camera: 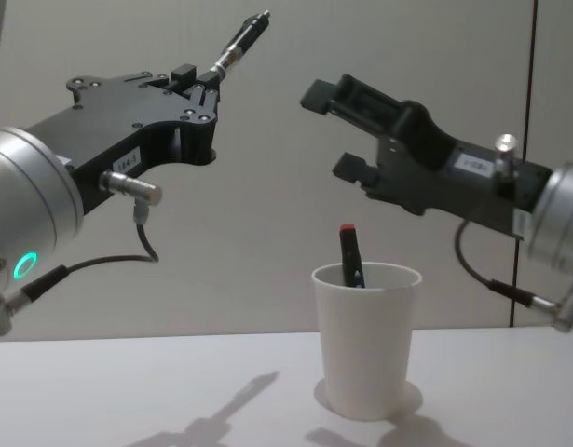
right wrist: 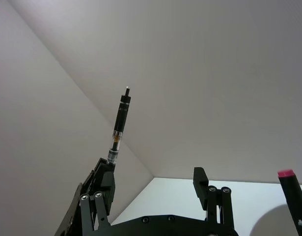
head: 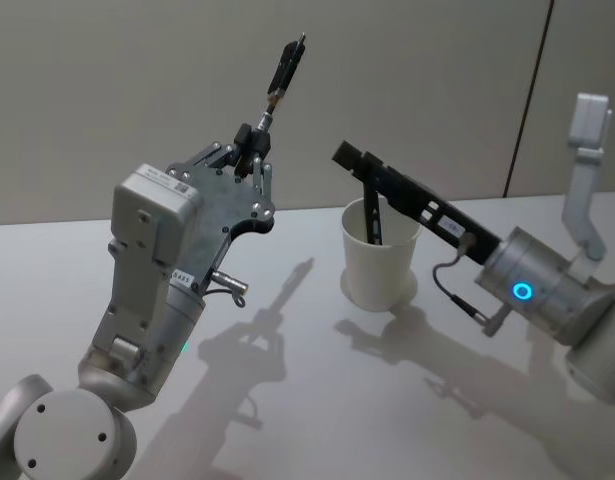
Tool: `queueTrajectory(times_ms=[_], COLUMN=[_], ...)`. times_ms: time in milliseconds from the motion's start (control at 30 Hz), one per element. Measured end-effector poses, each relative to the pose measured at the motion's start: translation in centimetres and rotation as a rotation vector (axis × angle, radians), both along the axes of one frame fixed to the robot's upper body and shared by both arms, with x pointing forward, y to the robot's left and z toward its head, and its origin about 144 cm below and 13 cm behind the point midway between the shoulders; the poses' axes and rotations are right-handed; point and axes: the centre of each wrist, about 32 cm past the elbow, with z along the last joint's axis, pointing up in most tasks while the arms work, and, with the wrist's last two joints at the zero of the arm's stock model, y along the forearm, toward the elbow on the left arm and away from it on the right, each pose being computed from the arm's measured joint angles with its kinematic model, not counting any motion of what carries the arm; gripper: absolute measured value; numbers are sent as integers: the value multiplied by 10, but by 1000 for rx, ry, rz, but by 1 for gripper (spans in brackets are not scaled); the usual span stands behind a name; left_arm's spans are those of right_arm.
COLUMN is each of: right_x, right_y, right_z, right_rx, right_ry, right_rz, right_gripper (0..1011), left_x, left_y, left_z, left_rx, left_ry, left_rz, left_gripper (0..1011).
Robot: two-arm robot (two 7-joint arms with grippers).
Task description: Place the pen into the pen holder.
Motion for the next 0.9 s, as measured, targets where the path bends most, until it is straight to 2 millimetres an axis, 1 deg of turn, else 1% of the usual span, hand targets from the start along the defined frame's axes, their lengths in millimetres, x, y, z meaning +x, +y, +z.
queueTrajectory(times_ms=[433,900], right_x=[10,14], right_y=[18,29], right_z=[9,16], right_rx=[15,84], right_ry=[-27,-10], right_rz=[14,54], right_gripper=[1003,1003], left_x=[0,0], left_y=[1,5], left_z=[-1,-2], left_rx=[14,38], left_ry=[-11,-42], left_rz=[-1,1], left_gripper=[117,117])
